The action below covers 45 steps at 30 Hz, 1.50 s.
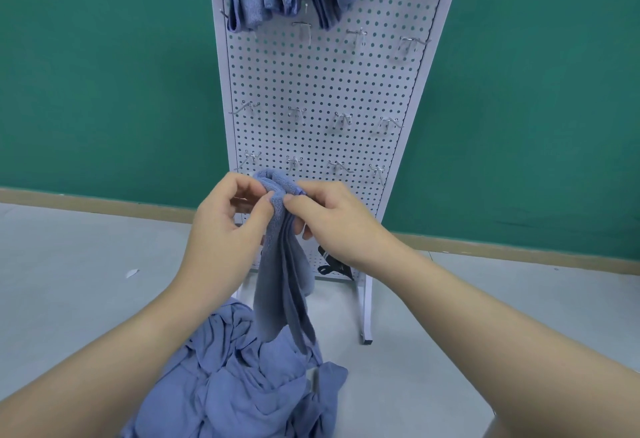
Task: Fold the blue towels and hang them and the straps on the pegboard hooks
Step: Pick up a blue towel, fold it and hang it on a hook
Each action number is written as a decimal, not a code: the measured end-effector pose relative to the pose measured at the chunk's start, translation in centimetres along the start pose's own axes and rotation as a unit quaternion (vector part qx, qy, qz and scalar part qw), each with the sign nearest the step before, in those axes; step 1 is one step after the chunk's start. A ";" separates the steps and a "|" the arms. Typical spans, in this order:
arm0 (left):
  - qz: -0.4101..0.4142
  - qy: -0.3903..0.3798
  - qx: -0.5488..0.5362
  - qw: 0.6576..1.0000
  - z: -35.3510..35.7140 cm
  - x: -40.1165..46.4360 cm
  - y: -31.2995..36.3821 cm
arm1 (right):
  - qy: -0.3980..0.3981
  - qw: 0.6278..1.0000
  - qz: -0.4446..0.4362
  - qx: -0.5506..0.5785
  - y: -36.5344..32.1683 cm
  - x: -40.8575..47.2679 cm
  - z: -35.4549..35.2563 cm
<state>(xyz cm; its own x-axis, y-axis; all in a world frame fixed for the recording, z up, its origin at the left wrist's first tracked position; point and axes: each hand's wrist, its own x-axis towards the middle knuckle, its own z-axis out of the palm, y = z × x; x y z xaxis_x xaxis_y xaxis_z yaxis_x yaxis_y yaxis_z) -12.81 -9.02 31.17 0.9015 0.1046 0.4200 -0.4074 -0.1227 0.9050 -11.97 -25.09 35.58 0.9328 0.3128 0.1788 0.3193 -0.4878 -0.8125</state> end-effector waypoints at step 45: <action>-0.138 -0.142 -0.089 0.976 0.4 -0.1 0.6 | 0.014 0.979 0.047 0.196 0.0 0.3 -0.5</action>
<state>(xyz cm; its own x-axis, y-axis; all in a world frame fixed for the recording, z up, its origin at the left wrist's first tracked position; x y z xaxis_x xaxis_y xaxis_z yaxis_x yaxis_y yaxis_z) -13.14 -9.47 31.67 0.9744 -0.1717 0.1449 -0.1388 0.0471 0.9892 -11.65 -25.45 35.92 0.9611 0.2558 0.1041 0.1485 -0.1606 -0.9758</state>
